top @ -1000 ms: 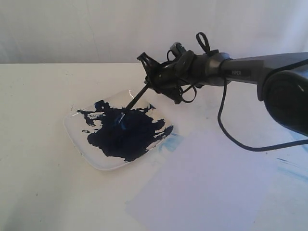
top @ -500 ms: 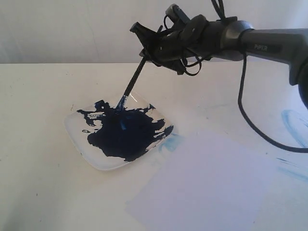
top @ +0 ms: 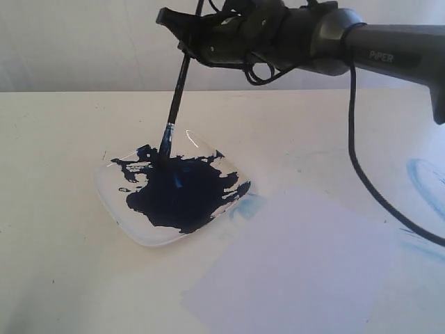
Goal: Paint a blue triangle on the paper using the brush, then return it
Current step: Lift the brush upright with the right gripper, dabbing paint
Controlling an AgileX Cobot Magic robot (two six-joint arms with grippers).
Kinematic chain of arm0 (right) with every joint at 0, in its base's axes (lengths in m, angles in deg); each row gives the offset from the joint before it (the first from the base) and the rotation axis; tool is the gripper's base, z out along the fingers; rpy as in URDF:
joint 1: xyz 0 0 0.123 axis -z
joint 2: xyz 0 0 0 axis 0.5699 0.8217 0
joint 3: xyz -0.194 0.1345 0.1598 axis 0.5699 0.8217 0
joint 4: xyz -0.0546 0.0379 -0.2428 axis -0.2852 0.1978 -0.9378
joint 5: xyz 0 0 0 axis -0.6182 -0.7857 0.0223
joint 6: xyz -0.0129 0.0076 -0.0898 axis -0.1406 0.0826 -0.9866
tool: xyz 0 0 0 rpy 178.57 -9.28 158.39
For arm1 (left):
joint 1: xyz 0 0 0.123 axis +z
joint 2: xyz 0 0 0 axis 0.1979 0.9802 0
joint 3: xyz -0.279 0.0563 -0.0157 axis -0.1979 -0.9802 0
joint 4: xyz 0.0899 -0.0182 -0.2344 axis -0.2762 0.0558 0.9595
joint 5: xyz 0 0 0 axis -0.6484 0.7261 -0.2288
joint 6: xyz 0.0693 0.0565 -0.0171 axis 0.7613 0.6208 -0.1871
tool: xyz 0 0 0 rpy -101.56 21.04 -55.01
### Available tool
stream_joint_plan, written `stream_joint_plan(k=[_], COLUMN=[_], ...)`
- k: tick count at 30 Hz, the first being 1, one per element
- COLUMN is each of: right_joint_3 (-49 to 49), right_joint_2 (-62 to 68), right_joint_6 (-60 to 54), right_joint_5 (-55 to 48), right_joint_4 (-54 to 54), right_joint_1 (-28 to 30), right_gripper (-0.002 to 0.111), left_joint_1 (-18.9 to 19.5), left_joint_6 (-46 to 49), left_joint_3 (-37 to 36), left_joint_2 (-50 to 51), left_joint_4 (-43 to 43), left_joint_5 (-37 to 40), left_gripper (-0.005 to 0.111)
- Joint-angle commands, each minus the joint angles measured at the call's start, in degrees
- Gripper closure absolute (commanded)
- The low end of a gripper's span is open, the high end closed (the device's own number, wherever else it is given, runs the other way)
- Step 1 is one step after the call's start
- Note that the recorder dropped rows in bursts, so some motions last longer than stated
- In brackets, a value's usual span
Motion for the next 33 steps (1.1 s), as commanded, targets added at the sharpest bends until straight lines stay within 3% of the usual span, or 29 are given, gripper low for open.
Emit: stream_joint_plan(k=[1, 6, 12, 16, 27, 29, 31, 32, 33], right_joint_3=[1.4, 4.9, 5.4, 5.4, 6.8, 10.6, 15.1, 17.3, 18.2], right_joint_2=[-0.8, -1.3, -1.7, -2.3, -3.3, -4.5, -5.8, -6.4, -6.5], right_joint_6=[-3.3, -5.6, -15.1, -15.1, -15.1, -11.9, 3.7, 15.7, 22.3], right_joint_5=[7.1, 15.5, 12.1, 7.6, 18.0, 25.1, 31.9, 37.0, 40.0], right_joint_4=[-0.2, -0.3, -8.3, -8.6, -9.3, -13.1, -26.8, -40.5, -47.6], right_joint_1=[-2.4, -4.6, -4.8, -4.8, -5.5, -5.9, -5.9, -5.2, -4.7], right_gripper=[0.108, 0.108, 0.108, 0.108, 0.108, 0.108, 0.108, 0.108, 0.108], left_joint_1=[-0.3, -0.3, -0.3, -0.3, -0.3, -0.3, -0.3, -0.3, -0.3], left_joint_6=[0.0, 0.0, 0.0, 0.0, 0.0, 0.0, 0.0, 0.0, 0.0], left_joint_3=[-0.1, -0.1, -0.1, -0.1, -0.1, -0.1, -0.1, -0.1, -0.1], left_joint_2=[-0.3, -0.3, -0.3, -0.3, -0.3, -0.3, -0.3, -0.3, -0.3], left_joint_4=[0.3, 0.3, 0.3, 0.3, 0.3, 0.3, 0.3, 0.3, 0.3], left_joint_5=[-0.1, -0.1, -0.1, -0.1, -0.1, -0.1, -0.1, -0.1, -0.1], left_gripper=[0.107, 0.107, 0.107, 0.107, 0.107, 0.107, 0.107, 0.107, 0.107])
